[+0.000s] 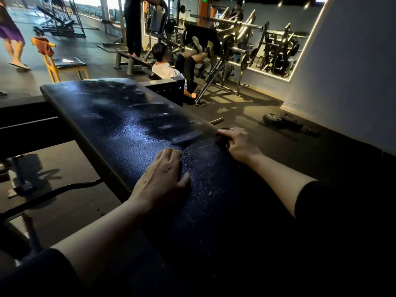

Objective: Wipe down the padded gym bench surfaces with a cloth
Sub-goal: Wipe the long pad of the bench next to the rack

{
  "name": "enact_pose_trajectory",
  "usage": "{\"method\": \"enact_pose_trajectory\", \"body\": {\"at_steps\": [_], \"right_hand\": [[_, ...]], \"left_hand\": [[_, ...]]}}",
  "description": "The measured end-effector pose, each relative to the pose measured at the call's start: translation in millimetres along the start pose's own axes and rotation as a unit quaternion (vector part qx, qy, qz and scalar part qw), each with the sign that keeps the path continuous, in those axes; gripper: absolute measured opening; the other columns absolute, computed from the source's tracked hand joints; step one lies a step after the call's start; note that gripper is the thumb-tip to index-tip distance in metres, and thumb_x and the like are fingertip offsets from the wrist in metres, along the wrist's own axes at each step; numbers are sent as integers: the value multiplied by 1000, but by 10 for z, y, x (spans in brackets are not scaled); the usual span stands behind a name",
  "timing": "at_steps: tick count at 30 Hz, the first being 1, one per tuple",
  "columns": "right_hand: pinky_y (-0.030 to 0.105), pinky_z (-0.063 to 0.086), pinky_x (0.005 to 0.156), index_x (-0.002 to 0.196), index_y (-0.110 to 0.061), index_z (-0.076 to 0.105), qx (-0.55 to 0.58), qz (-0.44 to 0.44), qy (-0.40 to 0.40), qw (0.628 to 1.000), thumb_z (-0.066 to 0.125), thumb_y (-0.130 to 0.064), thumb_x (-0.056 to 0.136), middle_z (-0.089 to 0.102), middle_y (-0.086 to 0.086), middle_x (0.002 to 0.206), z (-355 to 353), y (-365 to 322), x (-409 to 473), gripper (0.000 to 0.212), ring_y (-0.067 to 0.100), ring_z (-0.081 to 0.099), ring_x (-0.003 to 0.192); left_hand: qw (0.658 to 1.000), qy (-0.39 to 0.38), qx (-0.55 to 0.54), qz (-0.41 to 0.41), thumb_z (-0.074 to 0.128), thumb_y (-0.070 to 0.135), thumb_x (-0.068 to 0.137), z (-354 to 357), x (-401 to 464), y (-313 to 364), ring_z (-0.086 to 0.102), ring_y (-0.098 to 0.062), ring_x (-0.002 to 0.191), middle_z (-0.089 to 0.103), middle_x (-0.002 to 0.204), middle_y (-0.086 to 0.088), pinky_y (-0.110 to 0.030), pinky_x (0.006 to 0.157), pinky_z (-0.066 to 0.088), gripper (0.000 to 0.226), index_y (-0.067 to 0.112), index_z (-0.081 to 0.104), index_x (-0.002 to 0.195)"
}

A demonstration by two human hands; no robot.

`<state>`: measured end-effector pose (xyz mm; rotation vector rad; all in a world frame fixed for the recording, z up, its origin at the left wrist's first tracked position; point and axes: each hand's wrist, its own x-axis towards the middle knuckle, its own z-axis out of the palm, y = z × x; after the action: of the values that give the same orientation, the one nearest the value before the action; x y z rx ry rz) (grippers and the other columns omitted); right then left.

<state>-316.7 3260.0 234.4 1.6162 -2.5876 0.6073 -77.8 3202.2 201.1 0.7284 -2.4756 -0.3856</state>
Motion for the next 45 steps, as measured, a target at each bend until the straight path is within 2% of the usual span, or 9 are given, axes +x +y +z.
{"method": "enact_pose_trajectory", "body": {"at_steps": [6,10,15,21,27,35,38,41,45], "right_hand": [[34,38,94,142,-19,42,85,-71,125,986,64,-5,83,56,11,120,-94,-502,-16,64,27,48,112],[27,46,90,120,-13,61,252,-61,-182,949,66,-36,86,63,0,111,-182,-581,-147,41,12,59,102],[42,4,119,140,-32,44,95,-105,-170,975,55,-48,90,35,-7,152,162,-518,-108,53,15,11,146],[28,28,109,133,-15,52,102,-143,-178,968,60,-14,91,48,12,142,-86,-544,-580,43,24,43,132],[11,12,111,139,-18,45,71,-202,-192,958,58,-9,91,33,4,152,-206,-331,-1088,51,10,26,142],[33,19,114,143,-28,38,83,-90,-167,978,51,-8,94,38,7,150,107,-724,-275,55,24,36,136],[20,29,108,139,-30,42,111,-147,-254,950,53,-2,92,38,0,147,-258,-628,-869,56,7,39,124],[2,13,107,138,-26,44,90,-204,-290,931,54,6,87,31,-11,148,-426,-407,-1352,61,-4,22,136],[34,21,118,141,-17,42,52,-199,-182,962,52,2,88,35,1,151,-163,-598,-1081,57,8,24,141]], "left_hand": [[1000,4,-3,-10,56,43,84,-19,-10,-10,46,-21,109,49,118,-5,-35,92,40,46,12,49,117],[1000,9,-3,-14,57,40,84,-28,-22,23,45,-19,109,48,116,-4,-33,92,38,43,14,48,117],[1000,-3,-4,-22,55,40,83,-49,-19,42,44,-21,111,48,116,-6,-37,94,41,43,13,48,116],[999,18,-27,-34,59,24,84,-71,-60,46,44,-25,112,48,118,-11,-35,93,37,39,7,48,118],[999,20,-18,-40,55,19,84,-18,-22,48,44,-24,108,47,114,-10,-35,91,36,31,7,47,112],[995,62,-45,-70,53,8,82,-74,-45,51,44,-26,105,46,113,-14,-33,86,34,29,5,47,111],[989,101,-75,-76,49,-5,78,-96,-68,19,46,-29,98,48,108,-17,-30,81,32,30,3,49,106],[986,127,-81,-65,46,-9,78,-81,-76,24,47,-28,93,48,105,-16,-34,76,37,30,2,50,105],[987,138,-71,-49,44,-13,76,-63,-75,43,47,-30,93,49,104,-18,-23,73,27,32,0,51,104]]}}
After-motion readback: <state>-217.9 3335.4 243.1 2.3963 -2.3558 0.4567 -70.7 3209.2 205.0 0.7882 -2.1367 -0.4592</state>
